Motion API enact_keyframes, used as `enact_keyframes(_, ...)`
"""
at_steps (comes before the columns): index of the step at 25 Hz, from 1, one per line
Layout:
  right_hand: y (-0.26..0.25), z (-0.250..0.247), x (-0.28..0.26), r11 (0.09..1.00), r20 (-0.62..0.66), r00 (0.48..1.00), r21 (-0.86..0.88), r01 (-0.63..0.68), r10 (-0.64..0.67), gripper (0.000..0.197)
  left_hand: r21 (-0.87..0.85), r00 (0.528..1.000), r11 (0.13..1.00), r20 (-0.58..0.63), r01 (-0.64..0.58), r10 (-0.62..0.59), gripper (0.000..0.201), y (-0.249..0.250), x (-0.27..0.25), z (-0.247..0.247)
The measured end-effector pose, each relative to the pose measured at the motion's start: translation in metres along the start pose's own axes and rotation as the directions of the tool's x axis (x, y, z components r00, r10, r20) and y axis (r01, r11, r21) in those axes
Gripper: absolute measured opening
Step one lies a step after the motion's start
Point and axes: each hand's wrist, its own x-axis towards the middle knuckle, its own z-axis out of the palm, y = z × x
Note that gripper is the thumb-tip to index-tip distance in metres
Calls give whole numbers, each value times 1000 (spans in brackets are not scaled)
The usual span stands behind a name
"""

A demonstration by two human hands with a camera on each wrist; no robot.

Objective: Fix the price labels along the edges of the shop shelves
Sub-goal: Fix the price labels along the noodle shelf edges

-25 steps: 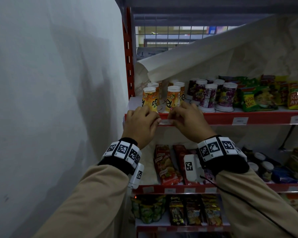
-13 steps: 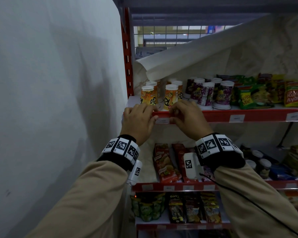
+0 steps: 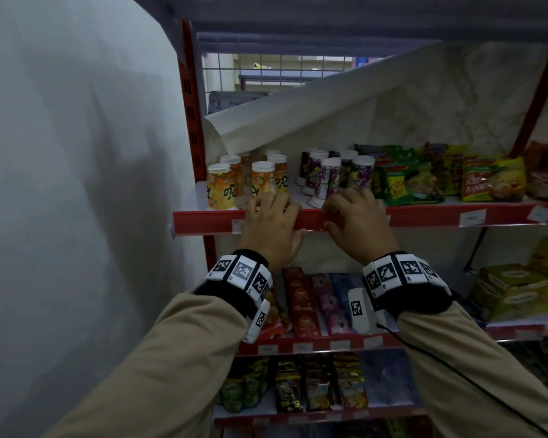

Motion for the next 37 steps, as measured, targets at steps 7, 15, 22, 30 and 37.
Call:
enact_keyframes(7,81,-21,-10,999,19,999,-31,-44,45,26,-47,999,999,46,-27,29,41,73,38,13)
enact_keyframes(15,98,-11,-14,986,-60,991,115,123,-116,28,-169,997,984,57,54,-45,31,101,51,21)
enact_keyframes(22,97,-10,-13,987,17,988,49,150,-151,16,-204,994,973,-11,106,-111,23,110,45,19)
enact_keyframes(30,111,-26,0,772,-26,999,635,-13,38,15,-253,985,955,-33,155,-168,23,114,44,20)
enact_keyframes(37,107,-17,-11,609,-121,974,793,-22,194,22,-363,965,912,-103,191,-243,39,119,46,24)
